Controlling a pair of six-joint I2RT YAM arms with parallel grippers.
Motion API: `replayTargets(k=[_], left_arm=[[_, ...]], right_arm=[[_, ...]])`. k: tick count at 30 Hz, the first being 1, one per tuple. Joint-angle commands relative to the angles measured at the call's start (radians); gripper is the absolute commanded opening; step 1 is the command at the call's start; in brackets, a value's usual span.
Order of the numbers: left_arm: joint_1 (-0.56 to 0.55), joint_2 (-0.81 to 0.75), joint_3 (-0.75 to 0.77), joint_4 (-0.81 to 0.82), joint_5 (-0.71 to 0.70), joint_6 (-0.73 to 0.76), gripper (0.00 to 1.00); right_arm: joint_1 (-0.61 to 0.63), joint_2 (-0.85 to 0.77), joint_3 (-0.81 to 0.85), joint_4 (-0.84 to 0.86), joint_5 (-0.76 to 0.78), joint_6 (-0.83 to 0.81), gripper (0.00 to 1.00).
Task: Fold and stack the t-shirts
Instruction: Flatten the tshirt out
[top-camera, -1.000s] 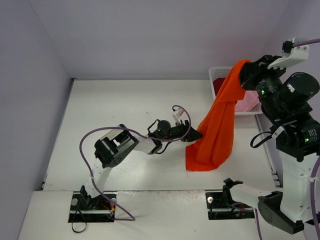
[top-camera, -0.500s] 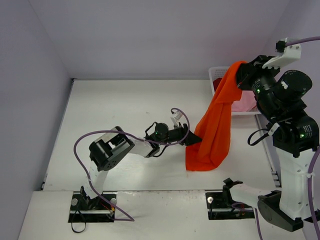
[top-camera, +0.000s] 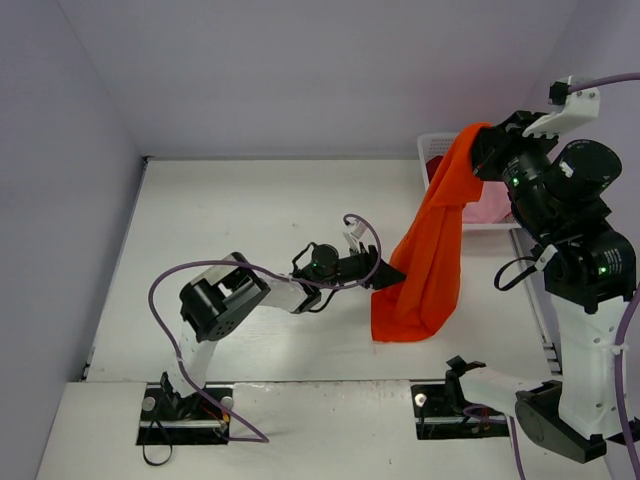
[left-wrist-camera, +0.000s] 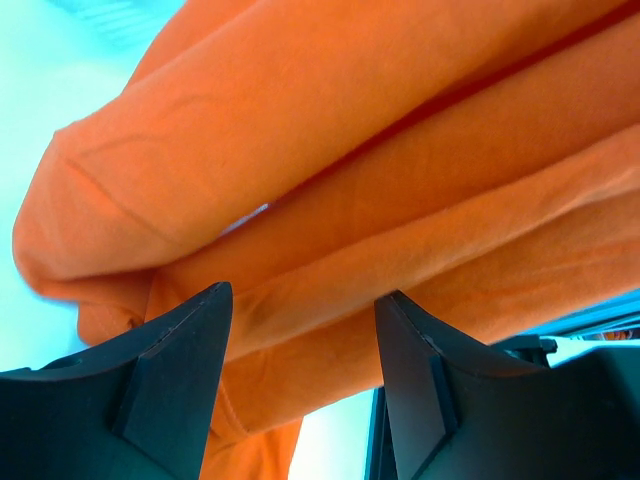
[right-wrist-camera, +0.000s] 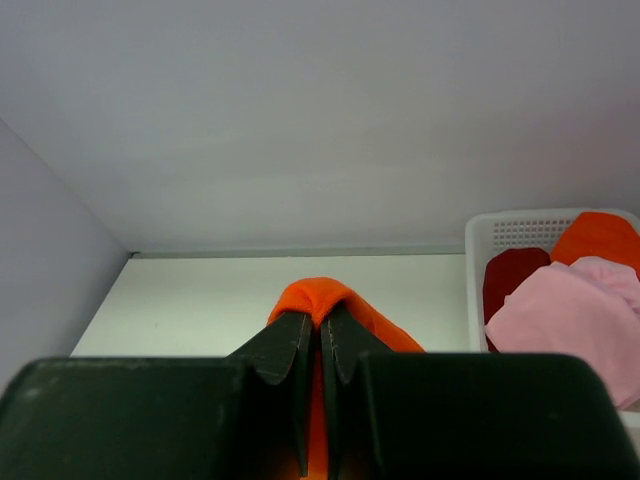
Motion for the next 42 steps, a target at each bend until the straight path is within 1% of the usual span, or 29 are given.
replayTargets(k=[1,9,19,27,39,41,42], left_arm=[[-0.013,-0.014,0.064,0.091,-0.002,0.024,0.53],[-0.026,0.027,0.072,0.094,-0.011,0.029,0.51],[-0.029,0.032,0.015,0.095,-0.037,0.027,0.50],[-0.029,0.055,0.003,0.097,-0.037,0.030,0.49],[-0.029,0.086,0.016,0.097,-0.039,0.038,0.48],[-0.030,0.090,0.019,0.097,-0.039,0.036,0.47],[-0.030,0.093,0.021,0.097,-0.039,0.036,0.45]], right_arm=[[-0.005,0.003,0.004,0.115,-0.010,-0.001,0.00],[-0.005,0.000,0.004,0.115,-0.010,-0.004,0.00],[-0.005,0.018,0.049,0.112,-0.009,-0.015,0.00],[-0.005,0.027,0.085,0.109,-0.010,-0.022,0.00],[-0.005,0.026,0.078,0.107,-0.010,-0.018,0.00],[-0.005,0.026,0.078,0.107,-0.010,-0.019,0.00],[-0.003,0.026,0.076,0.107,-0.009,-0.021,0.00]])
